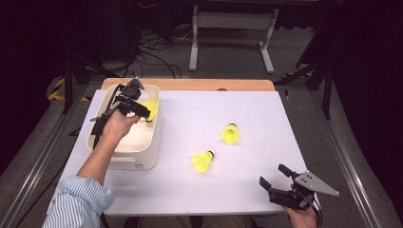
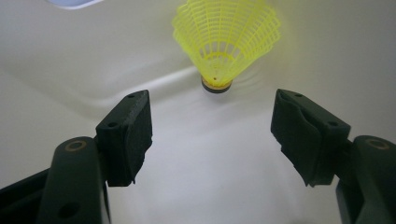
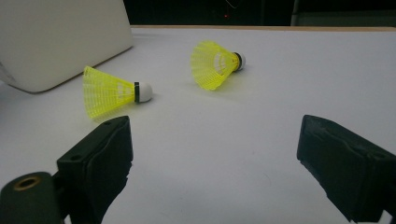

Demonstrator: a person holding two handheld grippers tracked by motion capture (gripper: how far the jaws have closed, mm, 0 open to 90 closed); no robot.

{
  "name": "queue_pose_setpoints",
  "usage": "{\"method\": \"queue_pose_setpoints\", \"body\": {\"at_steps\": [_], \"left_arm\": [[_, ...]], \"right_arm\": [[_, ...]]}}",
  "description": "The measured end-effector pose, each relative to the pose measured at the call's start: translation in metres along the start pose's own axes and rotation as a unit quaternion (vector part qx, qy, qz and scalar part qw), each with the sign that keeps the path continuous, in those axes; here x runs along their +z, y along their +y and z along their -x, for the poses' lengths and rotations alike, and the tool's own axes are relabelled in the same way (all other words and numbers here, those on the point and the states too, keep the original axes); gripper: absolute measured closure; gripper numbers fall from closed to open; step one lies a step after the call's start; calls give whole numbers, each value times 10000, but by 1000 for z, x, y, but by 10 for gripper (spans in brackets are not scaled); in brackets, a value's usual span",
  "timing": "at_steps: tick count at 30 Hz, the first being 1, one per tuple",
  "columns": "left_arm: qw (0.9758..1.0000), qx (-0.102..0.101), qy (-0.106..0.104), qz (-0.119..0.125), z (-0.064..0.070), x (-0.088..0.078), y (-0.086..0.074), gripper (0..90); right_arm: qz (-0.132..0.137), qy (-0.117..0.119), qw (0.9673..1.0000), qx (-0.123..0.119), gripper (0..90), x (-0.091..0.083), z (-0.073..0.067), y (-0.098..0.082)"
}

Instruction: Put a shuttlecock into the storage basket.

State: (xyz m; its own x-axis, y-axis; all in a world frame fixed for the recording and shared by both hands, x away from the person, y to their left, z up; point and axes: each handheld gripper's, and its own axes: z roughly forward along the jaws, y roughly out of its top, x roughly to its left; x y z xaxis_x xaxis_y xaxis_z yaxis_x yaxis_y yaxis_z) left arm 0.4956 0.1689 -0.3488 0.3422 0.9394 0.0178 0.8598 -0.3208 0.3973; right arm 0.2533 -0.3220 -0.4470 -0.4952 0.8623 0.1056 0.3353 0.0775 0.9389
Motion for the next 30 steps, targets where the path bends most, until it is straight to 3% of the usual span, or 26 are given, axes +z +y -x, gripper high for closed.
{"method": "queue_pose_setpoints", "body": {"at_steps": [12,30], "left_arm": [[9997,36,13,222,2,-17,-8,319],[9987,263,-31,438,8,-35,-17,338]], "right_arm": [[-1,3,10000,-7,111,-1,0,0],[-27,-12,10000,-13,111,0,-1,0]]}}
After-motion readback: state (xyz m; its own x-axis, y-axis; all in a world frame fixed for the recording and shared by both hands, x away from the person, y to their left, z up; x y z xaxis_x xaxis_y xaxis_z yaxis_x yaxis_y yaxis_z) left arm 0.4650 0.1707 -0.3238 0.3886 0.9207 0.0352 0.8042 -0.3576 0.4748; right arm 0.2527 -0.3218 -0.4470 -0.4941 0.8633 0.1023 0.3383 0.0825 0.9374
